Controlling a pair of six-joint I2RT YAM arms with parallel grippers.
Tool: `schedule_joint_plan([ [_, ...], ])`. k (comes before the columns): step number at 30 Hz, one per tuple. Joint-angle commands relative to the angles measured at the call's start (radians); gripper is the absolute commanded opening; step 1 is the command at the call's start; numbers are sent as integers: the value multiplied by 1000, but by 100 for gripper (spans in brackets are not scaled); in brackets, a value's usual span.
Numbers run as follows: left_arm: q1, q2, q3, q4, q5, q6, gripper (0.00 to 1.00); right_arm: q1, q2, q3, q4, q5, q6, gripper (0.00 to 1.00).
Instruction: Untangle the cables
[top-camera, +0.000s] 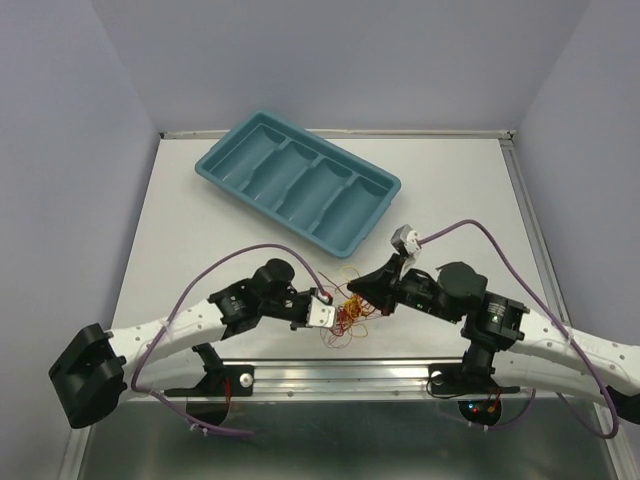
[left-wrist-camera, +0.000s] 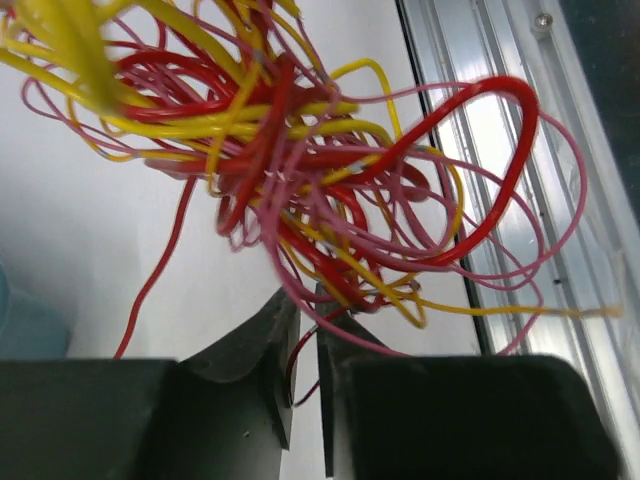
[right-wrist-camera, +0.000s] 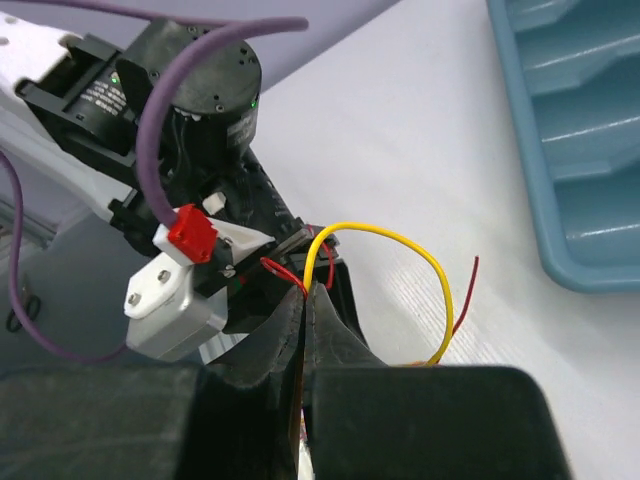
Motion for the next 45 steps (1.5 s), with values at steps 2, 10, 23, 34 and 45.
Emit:
schedule_joint_plan([
  [2, -20, 9, 59, -10, -34, 18, 10, 7, -99, -52, 146, 74, 19, 0],
  [10, -19, -336, -88, 96, -77, -12, 99, 5, -123, -63, 146, 128, 21, 1],
  [23, -28, -367, -94, 159, 15, 49, 99, 6, -54, -61, 192, 140, 27, 1],
  [34, -154, -274, -133, 427, -159, 95, 95, 5, -82, -74, 203, 123, 36, 1],
  [45, -155, -235, -109, 423, -323, 28, 0, 7, -307, -117, 149, 398, 71, 1],
])
